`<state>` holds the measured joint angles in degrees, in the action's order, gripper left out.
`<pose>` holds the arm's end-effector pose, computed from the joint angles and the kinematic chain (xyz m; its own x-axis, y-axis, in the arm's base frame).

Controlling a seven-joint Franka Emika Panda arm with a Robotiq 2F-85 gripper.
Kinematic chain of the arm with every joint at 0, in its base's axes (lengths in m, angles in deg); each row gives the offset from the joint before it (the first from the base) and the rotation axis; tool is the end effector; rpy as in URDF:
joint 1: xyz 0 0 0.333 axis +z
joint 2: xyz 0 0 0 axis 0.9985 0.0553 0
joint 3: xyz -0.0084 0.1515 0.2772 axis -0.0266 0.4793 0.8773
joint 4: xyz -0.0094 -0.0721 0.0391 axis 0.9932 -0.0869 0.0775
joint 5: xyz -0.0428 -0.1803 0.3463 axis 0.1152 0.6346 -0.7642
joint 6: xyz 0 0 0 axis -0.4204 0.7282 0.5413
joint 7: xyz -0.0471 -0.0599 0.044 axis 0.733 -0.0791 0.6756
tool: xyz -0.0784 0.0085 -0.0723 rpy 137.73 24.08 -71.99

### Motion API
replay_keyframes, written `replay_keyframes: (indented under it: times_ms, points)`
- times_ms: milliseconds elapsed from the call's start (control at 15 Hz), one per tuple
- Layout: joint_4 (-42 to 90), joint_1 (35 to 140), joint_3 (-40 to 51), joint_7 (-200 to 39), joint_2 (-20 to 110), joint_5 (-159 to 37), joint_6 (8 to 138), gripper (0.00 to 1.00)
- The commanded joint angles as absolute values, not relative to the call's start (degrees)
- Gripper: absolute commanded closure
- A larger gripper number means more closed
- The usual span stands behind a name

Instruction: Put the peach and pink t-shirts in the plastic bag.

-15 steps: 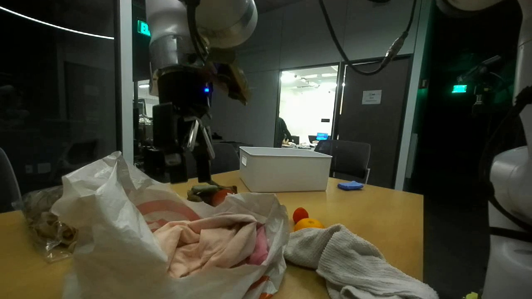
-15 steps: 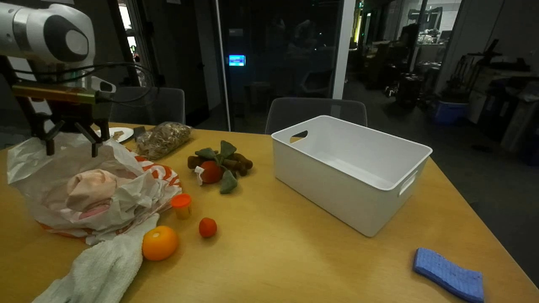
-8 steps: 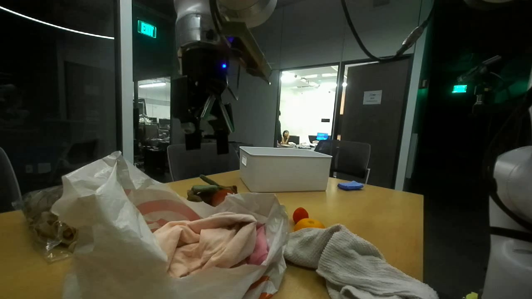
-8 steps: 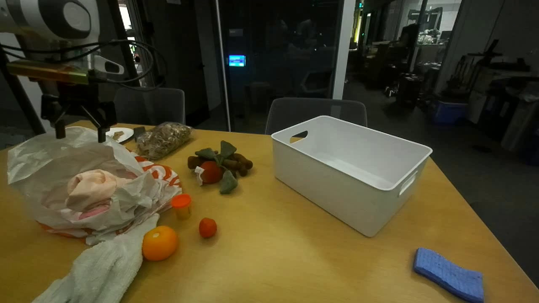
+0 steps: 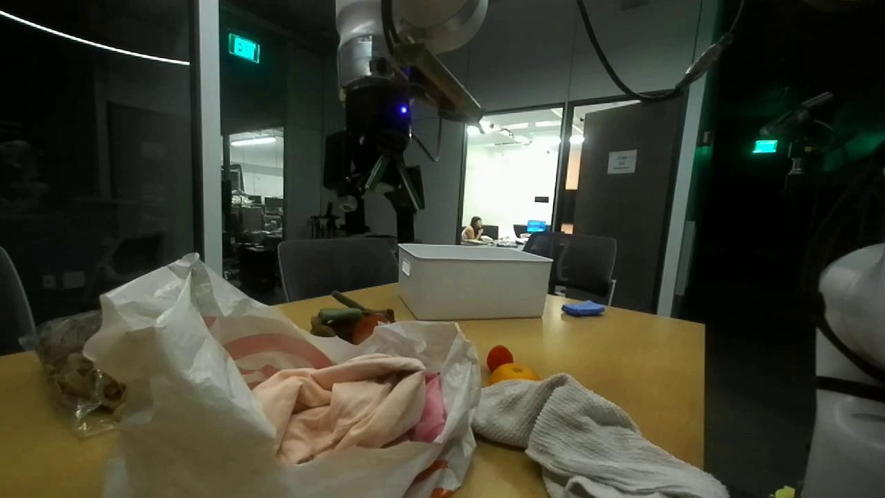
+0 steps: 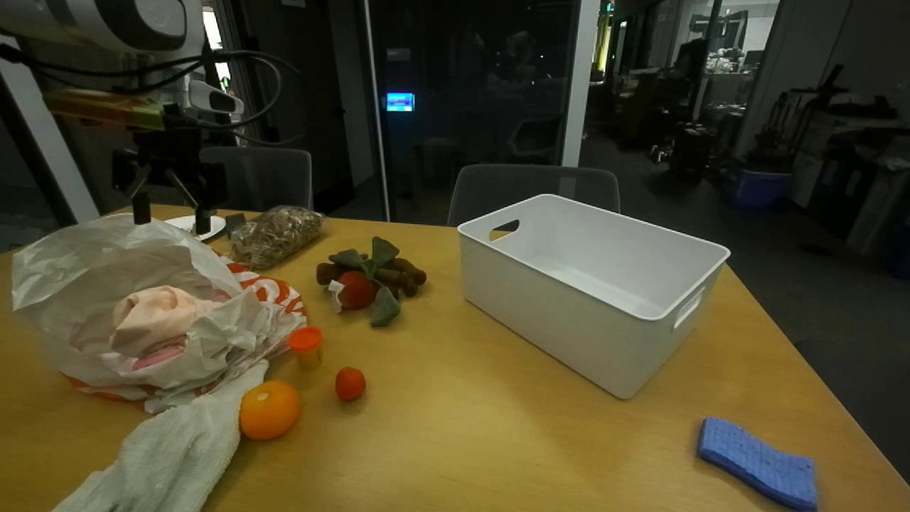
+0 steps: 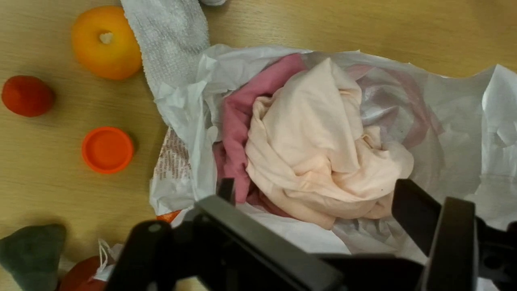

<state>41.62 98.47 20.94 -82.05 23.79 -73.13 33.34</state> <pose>0.4658 0.2207 0.5136 0.9395 0.2795 -0.1979 0.2604 -0.9583 -0.1175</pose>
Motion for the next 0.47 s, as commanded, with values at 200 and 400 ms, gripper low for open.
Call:
replay_keyframes:
  times_ms: [200, 400]
  points:
    - [41.5, 98.6, 21.4, -82.1, 24.3, -73.1, 33.2, 0.00]
    - [41.5, 98.6, 21.3, -82.1, 24.3, -73.1, 33.2, 0.00]
